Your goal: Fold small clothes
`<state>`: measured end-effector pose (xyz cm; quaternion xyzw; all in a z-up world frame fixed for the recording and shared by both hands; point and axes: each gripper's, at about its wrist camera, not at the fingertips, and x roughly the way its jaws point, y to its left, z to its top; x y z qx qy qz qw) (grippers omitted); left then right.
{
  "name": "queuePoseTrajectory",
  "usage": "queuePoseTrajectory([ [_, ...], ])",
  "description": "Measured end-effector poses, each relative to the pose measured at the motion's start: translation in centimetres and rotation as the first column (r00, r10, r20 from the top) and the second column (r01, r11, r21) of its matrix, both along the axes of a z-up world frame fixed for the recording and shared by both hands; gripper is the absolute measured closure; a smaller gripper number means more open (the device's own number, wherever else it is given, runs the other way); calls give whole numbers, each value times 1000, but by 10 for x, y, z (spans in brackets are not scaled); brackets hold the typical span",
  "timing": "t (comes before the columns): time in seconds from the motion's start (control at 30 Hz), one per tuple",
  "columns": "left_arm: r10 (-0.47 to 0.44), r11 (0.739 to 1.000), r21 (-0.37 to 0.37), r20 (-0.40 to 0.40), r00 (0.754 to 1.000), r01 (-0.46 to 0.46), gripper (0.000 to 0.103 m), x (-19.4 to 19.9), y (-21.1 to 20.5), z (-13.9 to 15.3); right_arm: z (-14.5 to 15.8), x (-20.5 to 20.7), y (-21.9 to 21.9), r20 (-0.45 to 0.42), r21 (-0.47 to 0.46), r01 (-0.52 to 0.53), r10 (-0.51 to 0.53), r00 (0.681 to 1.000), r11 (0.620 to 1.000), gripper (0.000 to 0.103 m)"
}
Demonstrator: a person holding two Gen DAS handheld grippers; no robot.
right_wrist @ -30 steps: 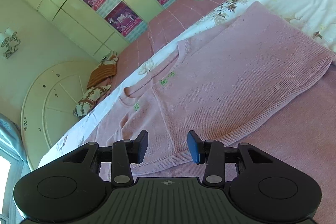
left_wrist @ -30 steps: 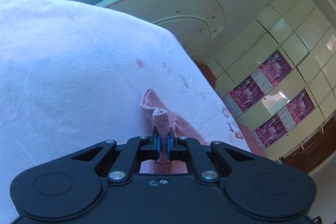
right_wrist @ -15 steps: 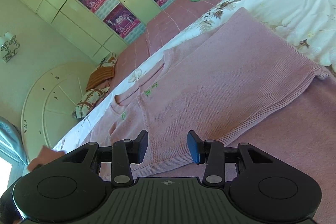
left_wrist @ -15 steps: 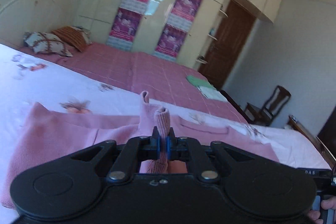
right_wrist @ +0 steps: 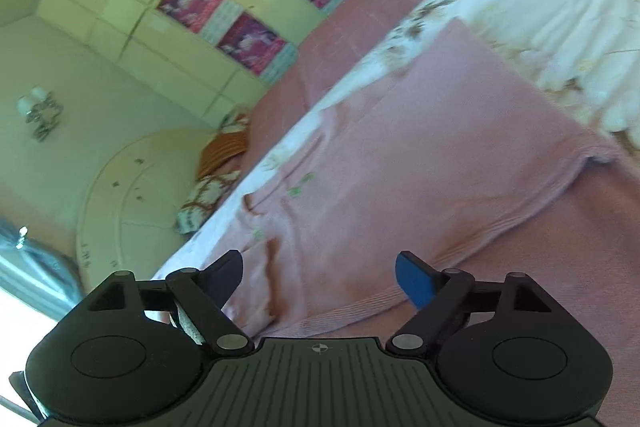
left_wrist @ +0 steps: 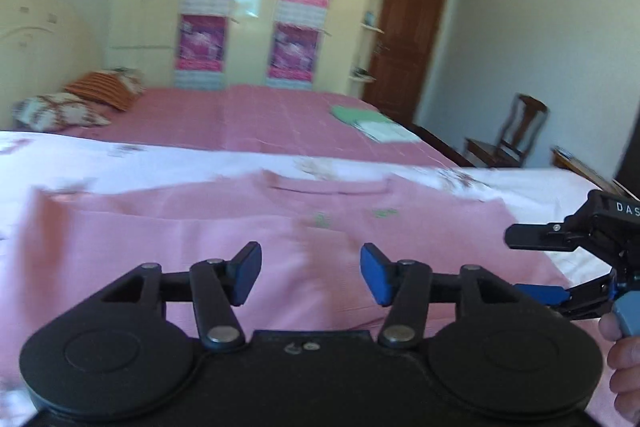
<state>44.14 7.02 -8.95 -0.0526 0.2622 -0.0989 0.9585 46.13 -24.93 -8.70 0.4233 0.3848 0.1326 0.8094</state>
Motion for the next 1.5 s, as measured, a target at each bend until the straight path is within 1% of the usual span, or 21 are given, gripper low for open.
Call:
queuePoseTrajectory([
  [0.03,47,999,14,2,999,-47,48,-9,17,2,0,2,5,10,13,-15,14,1000,1000,21],
  [0.1,133,990,41,0,991,-133,43,-28,48,3,-4,8,20,19,52,-64,63,998,997,45],
  [0.2,269,961,68,3,963,-269,39,-57,94,-1,-12,19,48,-2,65,-128,128,992,990,46],
  [0.27,319,947,59,-41,947,-317,40,-67,117,-6,-18,25,65,-23,71,-165,167,986,984,46],
  [0.33,328,945,38,-83,941,-326,41,-70,129,-14,-23,30,79,-44,79,-188,192,980,979,46],
  [0.47,266,962,-21,-122,956,-271,40,-67,134,-23,-27,36,99,-64,43,-193,195,979,980,46],
  [0.53,247,968,-20,-132,960,-252,40,-60,130,-30,-25,39,106,-57,22,-194,195,979,981,46],
  [0.57,237,971,-11,-130,963,-240,40,-55,126,-31,-23,40,110,-51,8,-199,199,979,980,54],
  [0.6,231,972,-1,-126,965,-233,41,-52,124,-30,-22,41,115,-47,-4,-214,214,976,977,82],
  [0.63,221,975,2,-125,967,-223,41,-49,123,-30,-21,42,119,-47,-21,-227,226,973,974,96],
  [0.67,216,976,7,-125,968,-217,41,-47,122,-29,-18,41,122,-30,-57,-232,230,973,971,97],
  [0.77,209,978,23,-123,970,-208,44,-43,123,-33,4,33,122,72,-125,-193,202,977,973,98],
  [0.87,222,975,-2,-126,967,-224,45,-41,130,-39,25,22,90,165,-140,-58,80,983,989,98],
  [0.9,224,974,-11,-127,966,-227,48,-41,132,-39,25,20,80,165,-155,-26,51,985,988,98],
  [1.0,217,975,-15,-111,970,-220,49,-38,131,-37,13,25,62,92,-169,-30,46,995,985,98],
  [1.07,204,978,-10,-107,973,-206,54,-35,129,-36,10,24,58,82,-175,-40,55,995,984,98],
  [1.2,185,981,-44,-78,980,-188,72,-30,129,-32,9,21,60,84,-183,-44,60,995,982,98],
  [1.23,183,981,-48,-79,980,-187,72,-28,129,-30,9,20,60,83,-186,-45,61,995,982,98],
  [1.3,185,982,-28,-100,978,-189,73,-23,127,-31,9,18,60,86,-205,-49,68,994,978,98],
  [1.37,190,979,-42,-141,972,-198,82,-18,129,-35,7,16,59,73,-232,-52,71,995,971,98],
  [1.5,193,977,-64,-162,968,-206,83,-17,133,-40,0,10,56,50,-243,-65,79,996,968,98],
])
